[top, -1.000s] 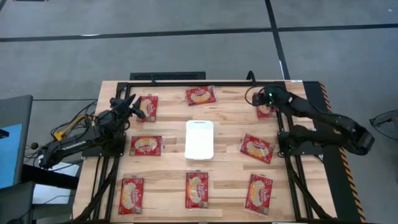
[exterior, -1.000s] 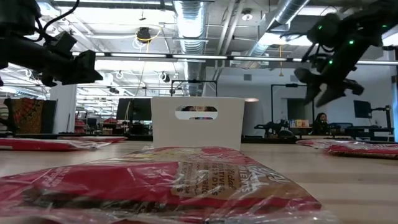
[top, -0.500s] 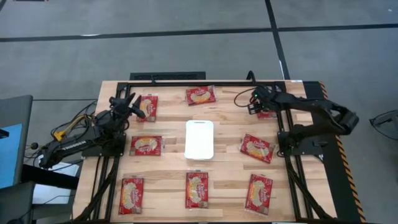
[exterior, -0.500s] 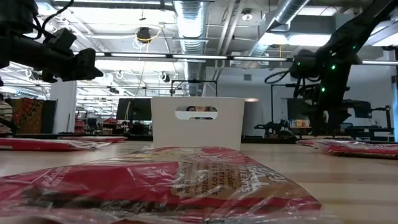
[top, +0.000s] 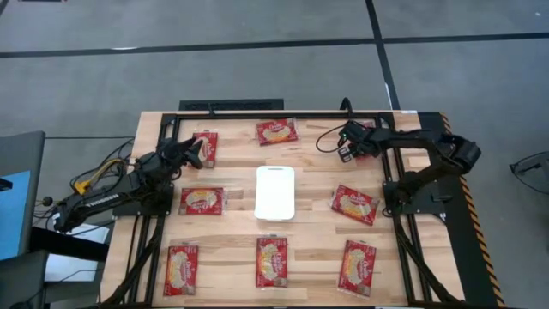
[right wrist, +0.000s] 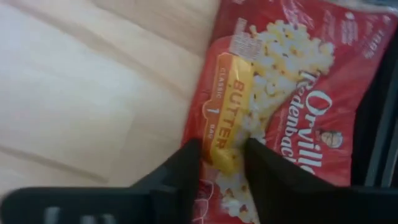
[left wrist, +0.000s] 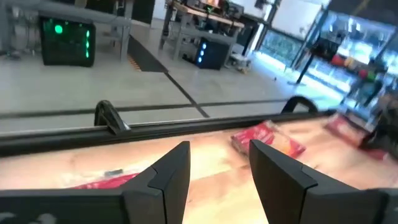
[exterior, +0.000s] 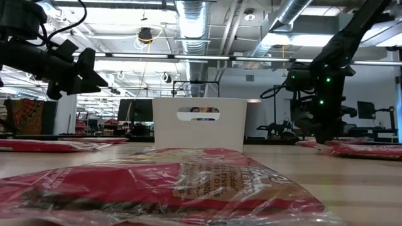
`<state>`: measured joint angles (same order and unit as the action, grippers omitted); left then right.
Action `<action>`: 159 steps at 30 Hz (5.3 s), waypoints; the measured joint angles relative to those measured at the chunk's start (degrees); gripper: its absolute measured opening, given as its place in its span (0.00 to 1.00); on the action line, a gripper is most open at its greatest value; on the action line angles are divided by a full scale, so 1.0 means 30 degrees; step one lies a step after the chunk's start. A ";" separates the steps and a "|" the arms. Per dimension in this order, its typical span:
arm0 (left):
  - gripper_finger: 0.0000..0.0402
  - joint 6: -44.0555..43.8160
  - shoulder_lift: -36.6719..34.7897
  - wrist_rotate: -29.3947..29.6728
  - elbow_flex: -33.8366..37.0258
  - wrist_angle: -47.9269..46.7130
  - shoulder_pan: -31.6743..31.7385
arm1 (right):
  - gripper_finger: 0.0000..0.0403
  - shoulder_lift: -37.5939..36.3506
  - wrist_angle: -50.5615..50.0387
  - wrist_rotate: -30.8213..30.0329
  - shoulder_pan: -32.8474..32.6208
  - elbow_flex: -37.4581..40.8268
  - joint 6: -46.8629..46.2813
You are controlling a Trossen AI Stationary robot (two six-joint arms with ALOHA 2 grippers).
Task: Sort popcorn bags into baskets
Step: Put the red popcorn bag into the white bin
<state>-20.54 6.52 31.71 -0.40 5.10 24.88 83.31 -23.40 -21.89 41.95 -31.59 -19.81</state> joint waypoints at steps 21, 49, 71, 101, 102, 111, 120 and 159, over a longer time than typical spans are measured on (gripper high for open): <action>0.42 0.0128 0.3421 -0.5652 0.0000 0.5676 -0.0022 | 0.01 -0.4644 1.1553 0.1050 -0.7023 0.0138 0.1835; 0.75 0.1614 2.0346 -1.2015 -0.8117 1.3515 -0.0430 | 0.01 0.5051 1.8108 -0.4115 -1.3534 -0.8538 1.2098; 0.16 0.1303 2.2258 -1.0133 -0.9289 1.4127 -0.0452 | 0.01 0.5734 1.7366 -0.4969 -1.4793 -0.9377 1.7282; 0.02 -0.2270 2.0640 -2.1457 -0.9275 1.4239 0.1506 | 0.59 -0.3409 0.3089 0.0560 -1.4984 -0.9376 2.7584; 0.02 -0.2705 2.0642 -2.1478 -0.9275 1.4274 0.1581 | 0.57 -0.3165 0.3175 0.0228 -1.5084 -0.9369 2.9305; 0.02 -0.6283 2.0699 -2.3497 -0.9275 1.5137 0.1613 | 0.43 -0.0999 0.6874 -0.0254 -1.5380 -0.9384 3.6973; 0.02 -0.6917 2.0699 -2.3474 -0.9275 1.5096 0.1202 | 0.41 0.0564 1.0351 -0.0114 -1.5350 -0.9375 4.0100; 0.43 0.0601 2.0701 -1.4766 -0.9289 0.6674 -0.0315 | 0.01 0.6852 -1.1172 -0.2644 -1.6265 -2.0256 2.7200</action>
<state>-18.74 68.63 -12.59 -28.27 25.12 23.94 103.86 -56.91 -29.82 -6.84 -92.36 61.79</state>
